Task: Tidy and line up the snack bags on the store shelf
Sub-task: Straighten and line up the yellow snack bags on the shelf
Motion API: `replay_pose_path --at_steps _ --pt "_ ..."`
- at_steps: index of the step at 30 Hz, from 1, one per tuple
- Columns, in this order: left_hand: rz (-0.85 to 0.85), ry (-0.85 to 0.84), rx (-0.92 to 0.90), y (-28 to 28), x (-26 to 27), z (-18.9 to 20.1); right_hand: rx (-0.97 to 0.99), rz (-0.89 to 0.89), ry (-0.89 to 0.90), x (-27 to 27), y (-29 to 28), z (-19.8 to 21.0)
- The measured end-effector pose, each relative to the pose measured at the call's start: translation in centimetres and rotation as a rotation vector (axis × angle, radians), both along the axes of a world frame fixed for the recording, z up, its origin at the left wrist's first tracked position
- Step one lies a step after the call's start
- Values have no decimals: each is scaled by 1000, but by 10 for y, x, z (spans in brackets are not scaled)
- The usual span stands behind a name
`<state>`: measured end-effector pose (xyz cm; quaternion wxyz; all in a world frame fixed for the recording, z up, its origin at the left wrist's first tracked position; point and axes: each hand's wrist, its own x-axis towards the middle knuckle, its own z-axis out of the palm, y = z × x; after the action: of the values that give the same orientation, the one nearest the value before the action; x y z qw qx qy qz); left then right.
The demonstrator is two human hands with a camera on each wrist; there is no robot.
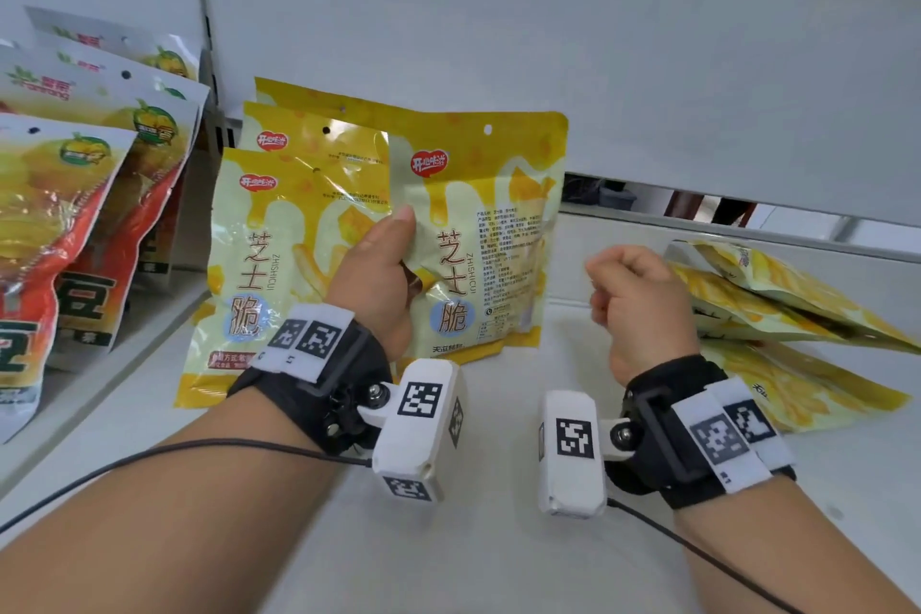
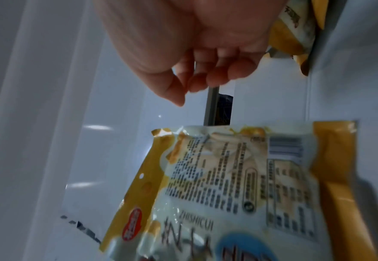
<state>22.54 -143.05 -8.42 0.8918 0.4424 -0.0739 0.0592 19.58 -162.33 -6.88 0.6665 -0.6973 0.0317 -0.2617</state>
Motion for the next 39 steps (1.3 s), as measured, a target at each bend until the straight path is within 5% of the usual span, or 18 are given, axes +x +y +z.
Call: replay_pose_path --at_steps 6,12,23,32,39 --pt "-261 -93 131 -6 -17 5 -242 393 184 -15 30 4" --pt "-374 -135 244 -5 -22 2 -377 202 99 -15 27 2" --pt "-185 -77 298 -12 -25 2 -228 -164 134 -14 -15 0" --pt "-112 -55 357 -12 -21 6 -352 26 663 -37 -30 5" --pt "63 -57 404 9 -14 28 -432 167 557 -41 3 16"
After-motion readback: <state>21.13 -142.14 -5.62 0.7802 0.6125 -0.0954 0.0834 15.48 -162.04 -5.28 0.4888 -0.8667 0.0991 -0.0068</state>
